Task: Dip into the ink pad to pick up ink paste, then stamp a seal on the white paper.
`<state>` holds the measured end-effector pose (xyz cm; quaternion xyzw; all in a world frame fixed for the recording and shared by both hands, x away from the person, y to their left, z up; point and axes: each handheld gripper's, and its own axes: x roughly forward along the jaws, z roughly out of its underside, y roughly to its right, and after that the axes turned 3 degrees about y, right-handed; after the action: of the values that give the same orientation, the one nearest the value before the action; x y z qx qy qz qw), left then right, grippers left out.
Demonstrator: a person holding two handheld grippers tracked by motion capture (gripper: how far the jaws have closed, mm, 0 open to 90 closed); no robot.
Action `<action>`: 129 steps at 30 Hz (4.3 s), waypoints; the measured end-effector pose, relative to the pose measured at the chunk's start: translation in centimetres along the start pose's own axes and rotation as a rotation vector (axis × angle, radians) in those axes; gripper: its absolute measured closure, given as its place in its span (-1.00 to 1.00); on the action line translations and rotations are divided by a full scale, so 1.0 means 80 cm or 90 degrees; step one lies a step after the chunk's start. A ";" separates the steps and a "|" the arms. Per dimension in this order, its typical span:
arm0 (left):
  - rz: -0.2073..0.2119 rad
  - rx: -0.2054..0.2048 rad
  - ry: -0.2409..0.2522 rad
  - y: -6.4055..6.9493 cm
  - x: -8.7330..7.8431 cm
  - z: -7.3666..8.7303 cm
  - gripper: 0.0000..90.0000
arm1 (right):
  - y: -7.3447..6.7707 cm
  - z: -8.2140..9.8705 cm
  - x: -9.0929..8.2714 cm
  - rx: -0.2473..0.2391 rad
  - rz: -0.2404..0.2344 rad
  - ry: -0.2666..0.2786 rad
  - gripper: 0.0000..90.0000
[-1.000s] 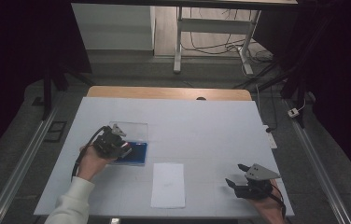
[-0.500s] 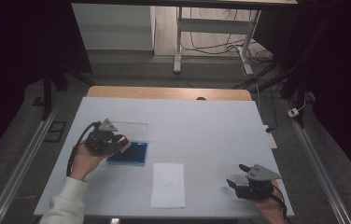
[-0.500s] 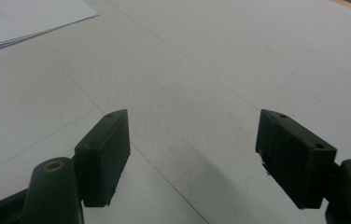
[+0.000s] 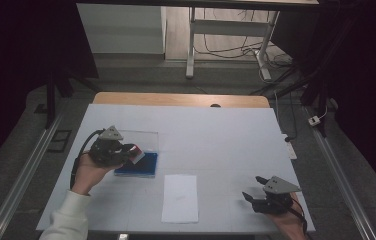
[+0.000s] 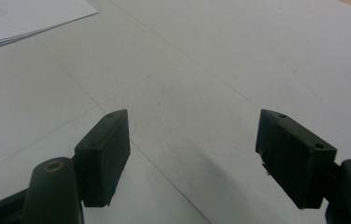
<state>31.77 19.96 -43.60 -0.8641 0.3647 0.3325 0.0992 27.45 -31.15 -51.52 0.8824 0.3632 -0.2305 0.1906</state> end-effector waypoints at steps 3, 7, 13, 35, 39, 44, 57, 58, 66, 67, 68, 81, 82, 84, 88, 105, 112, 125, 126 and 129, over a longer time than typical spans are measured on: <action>0.012 0.001 0.004 0.003 0.001 -0.002 0.55 | 0.000 0.000 0.000 0.004 0.000 0.002 -0.43; 0.027 0.006 0.010 0.011 0.003 -0.006 0.55 | 0.000 0.000 0.001 -0.001 -0.001 -0.002 -0.43; 0.040 0.025 0.010 0.023 0.004 -0.012 0.55 | 0.001 0.000 0.001 0.001 0.000 -0.002 -0.43; 0.073 0.069 -0.020 0.051 0.021 -0.021 0.55 | 0.000 0.000 0.002 -0.003 -0.001 -0.007 -0.43; 0.084 0.075 -0.023 0.057 0.026 -0.022 0.55 | 0.000 0.000 0.002 -0.005 0.001 -0.007 -0.43; 0.095 0.085 -0.028 0.066 0.030 -0.023 0.55 | 0.001 0.000 0.002 -0.001 -0.001 -0.005 -0.43; 0.129 0.102 -0.046 0.085 0.047 -0.024 0.55 | 0.000 0.001 0.002 0.002 -0.002 -0.007 -0.43; 0.132 0.105 -0.049 0.087 0.048 -0.024 0.55 | 0.000 0.001 0.002 0.001 -0.002 -0.008 -0.43; 0.156 0.125 -0.061 0.103 0.060 -0.025 0.55 | 0.000 0.001 0.003 0.000 -0.002 -0.008 -0.43; 0.159 0.124 -0.061 0.105 0.062 -0.025 0.55 | 0.000 0.001 0.003 -0.001 -0.001 -0.009 -0.43; 0.160 0.126 -0.064 0.107 0.063 -0.025 0.55 | 0.000 0.001 0.003 -0.001 -0.001 -0.009 -0.43; 0.176 0.143 -0.095 0.120 0.086 -0.021 0.55 | 0.000 0.001 0.003 -0.003 0.000 -0.009 -0.42; 0.176 0.145 -0.097 0.121 0.087 -0.020 0.55 | 0.000 0.001 0.003 -0.003 0.000 -0.010 -0.42; 0.178 0.148 -0.101 0.124 0.090 -0.020 0.55 | 0.000 0.001 0.003 -0.004 0.002 -0.011 -0.42; 0.179 0.154 -0.108 0.130 0.098 -0.018 0.55 | 0.000 0.001 0.003 -0.004 0.001 -0.010 -0.42; 0.165 0.179 -0.136 0.147 0.120 -0.012 0.55 | 0.000 0.001 0.003 -0.006 -0.003 -0.013 -0.43; 0.163 0.185 -0.148 0.149 0.125 -0.010 0.55 | 0.001 0.001 0.003 -0.005 -0.002 -0.011 -0.42; 0.165 0.183 -0.151 0.149 0.129 -0.008 0.55 | 0.000 0.001 0.003 -0.007 0.001 -0.013 -0.43; 0.166 0.183 -0.151 0.149 0.128 -0.008 0.55 | 0.000 0.001 0.003 -0.007 0.001 -0.013 -0.42; 0.167 0.184 -0.153 0.148 0.129 -0.008 0.55 | 0.001 0.001 0.003 -0.005 -0.002 -0.011 -0.42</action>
<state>29.13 5.41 -48.90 -0.7402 0.5032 0.3876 0.2207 27.61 -31.10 -51.73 0.8788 0.3642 -0.2370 0.1971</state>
